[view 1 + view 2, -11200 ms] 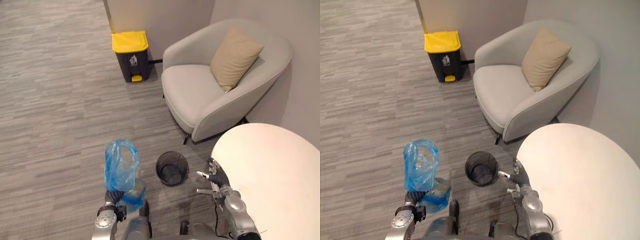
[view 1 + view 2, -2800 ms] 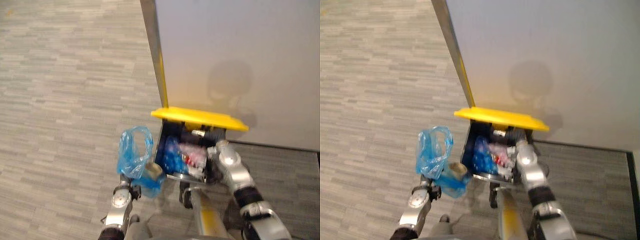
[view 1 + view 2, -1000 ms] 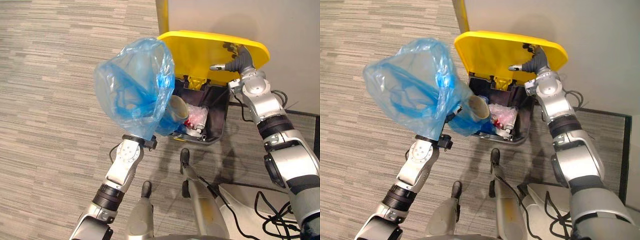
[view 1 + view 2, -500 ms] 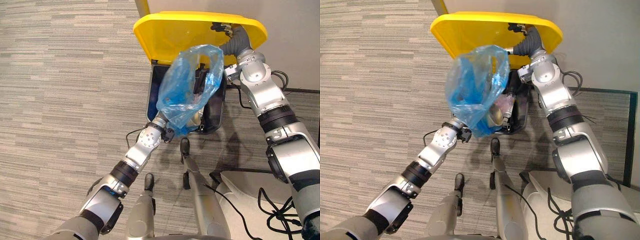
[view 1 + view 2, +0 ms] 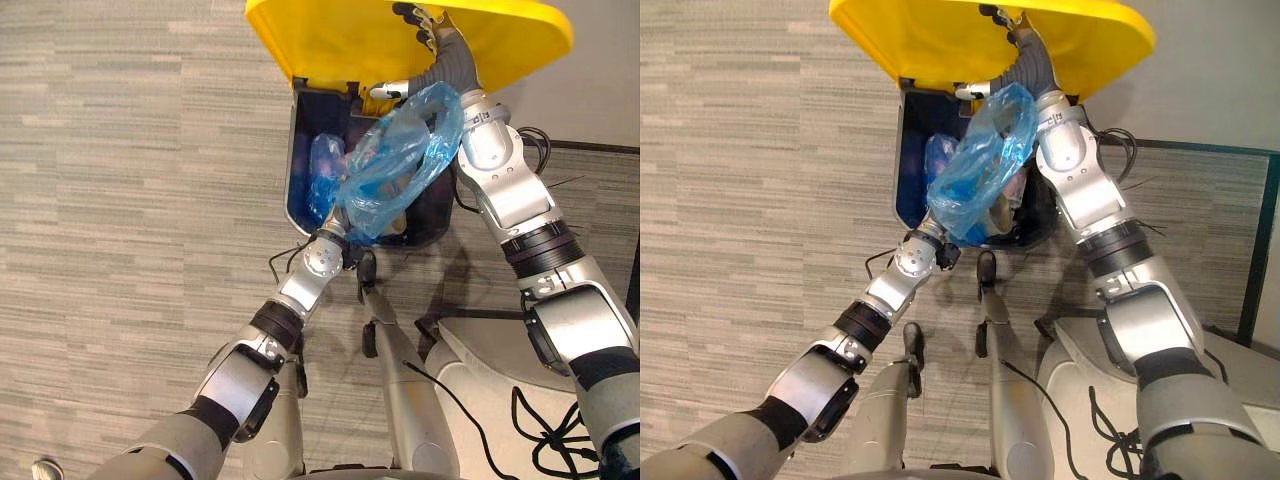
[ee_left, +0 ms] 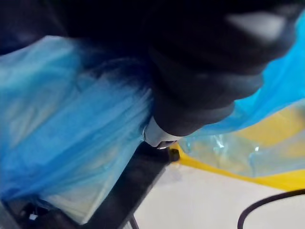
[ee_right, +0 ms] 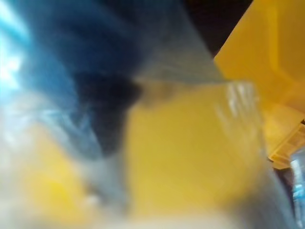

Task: Gather rubbish on tea table into small bin, then transfer packed bag to large trash can.

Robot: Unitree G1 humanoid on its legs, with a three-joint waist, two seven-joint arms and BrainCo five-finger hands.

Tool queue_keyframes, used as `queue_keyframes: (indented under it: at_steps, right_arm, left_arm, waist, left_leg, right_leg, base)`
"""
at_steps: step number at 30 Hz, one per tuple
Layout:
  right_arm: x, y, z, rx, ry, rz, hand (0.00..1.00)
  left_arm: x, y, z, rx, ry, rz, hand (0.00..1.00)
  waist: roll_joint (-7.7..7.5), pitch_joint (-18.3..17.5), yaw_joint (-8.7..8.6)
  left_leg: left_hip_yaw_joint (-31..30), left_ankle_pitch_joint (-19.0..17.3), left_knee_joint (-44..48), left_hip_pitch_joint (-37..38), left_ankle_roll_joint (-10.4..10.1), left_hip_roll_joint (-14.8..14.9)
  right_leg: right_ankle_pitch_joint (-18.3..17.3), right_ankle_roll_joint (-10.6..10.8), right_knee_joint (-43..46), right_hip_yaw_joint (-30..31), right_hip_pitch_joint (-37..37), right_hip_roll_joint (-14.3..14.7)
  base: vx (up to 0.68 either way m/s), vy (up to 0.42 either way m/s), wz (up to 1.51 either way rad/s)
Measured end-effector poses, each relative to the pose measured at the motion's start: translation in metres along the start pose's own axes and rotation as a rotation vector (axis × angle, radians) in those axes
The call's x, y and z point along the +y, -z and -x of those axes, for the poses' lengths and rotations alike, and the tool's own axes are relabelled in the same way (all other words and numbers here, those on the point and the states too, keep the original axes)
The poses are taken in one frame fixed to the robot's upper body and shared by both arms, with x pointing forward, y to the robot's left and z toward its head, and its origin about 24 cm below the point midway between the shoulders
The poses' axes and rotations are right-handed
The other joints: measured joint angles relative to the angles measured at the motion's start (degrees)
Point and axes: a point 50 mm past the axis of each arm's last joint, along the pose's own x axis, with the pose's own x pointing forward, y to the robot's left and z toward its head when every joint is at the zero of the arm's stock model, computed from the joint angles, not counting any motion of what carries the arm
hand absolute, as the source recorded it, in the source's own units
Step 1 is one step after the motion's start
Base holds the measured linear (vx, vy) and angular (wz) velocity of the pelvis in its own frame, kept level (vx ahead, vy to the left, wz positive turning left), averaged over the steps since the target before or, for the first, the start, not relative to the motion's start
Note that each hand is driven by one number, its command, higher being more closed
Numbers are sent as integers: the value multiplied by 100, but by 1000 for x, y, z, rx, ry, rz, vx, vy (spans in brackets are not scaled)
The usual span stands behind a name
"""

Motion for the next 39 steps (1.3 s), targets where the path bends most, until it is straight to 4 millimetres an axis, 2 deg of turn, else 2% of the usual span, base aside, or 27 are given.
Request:
queue_keyframes:
  at_steps: [3,6,17,21,26,31,36,38,39]
  right_arm:
    - [6,7,6,20,6,-39,0]
    - [10,5,6,12,5,-62,0]
    - [10,18,16,50,26,-75,0]
    - [11,25,21,71,20,-62,0]
    - [4,28,23,83,49,-67,0]
    - [-1,35,28,103,72,-50,0]
    - [0,52,57,156,60,-31,0]
    - [3,60,72,181,49,-28,0]
    - [5,69,83,218,34,-19,0]
  left_arm:
    - [6,5,-1,32,-48,-6,0]
    - [12,9,-1,57,-71,3,0]
    - [12,12,0,71,-66,-4,0]
    - [12,12,0,66,-51,-4,0]
    - [18,14,0,66,-57,-17,0]
    - [22,11,4,32,-74,38,0]
    - [38,8,25,-49,-130,120,0]
    - [45,17,40,-53,-154,151,0]
    - [49,28,52,-29,-167,180,0]
  waist:
    - [-35,19,5]
    - [-44,24,7]
    - [-52,19,-27]
    - [-57,16,-61]
    - [-79,3,-147]
    - [-83,-2,-148]
    - [-86,-20,-143]
    - [-112,-221,-141]
    - [-115,-318,-131]
  left_leg:
    - [72,-55,160,-145,108,-26]
    - [92,-52,69,-151,111,-93]
    - [346,-34,-360,169,137,-109]
    - [444,50,-602,399,260,-167]
    - [459,228,-926,592,326,-281]
    - [468,313,-1127,724,365,-356]
    - [427,333,-1146,1067,369,-353]
    - [436,476,-1286,1158,364,-397]
    - [411,558,-1429,1312,355,-398]
  right_leg:
    - [-1,3,82,-45,-74,-102]
    - [-1,14,89,-52,-112,-192]
    - [1,17,146,25,-119,-169]
    - [1,17,289,82,-119,-187]
    - [1,17,379,81,-118,-287]
    - [1,17,431,65,-98,-362]
    - [-1,15,503,-112,247,-414]
    - [-2,16,530,-134,273,-464]
    - [-9,22,530,-181,376,-471]
  base:
    - [-7,51,15]
    - [20,47,10]
    - [61,19,-10]
    - [71,16,-10]
    - [65,-2,4]
    - [73,-11,3]
    - [84,2,3]
    - [60,5,7]
    - [84,-6,11]
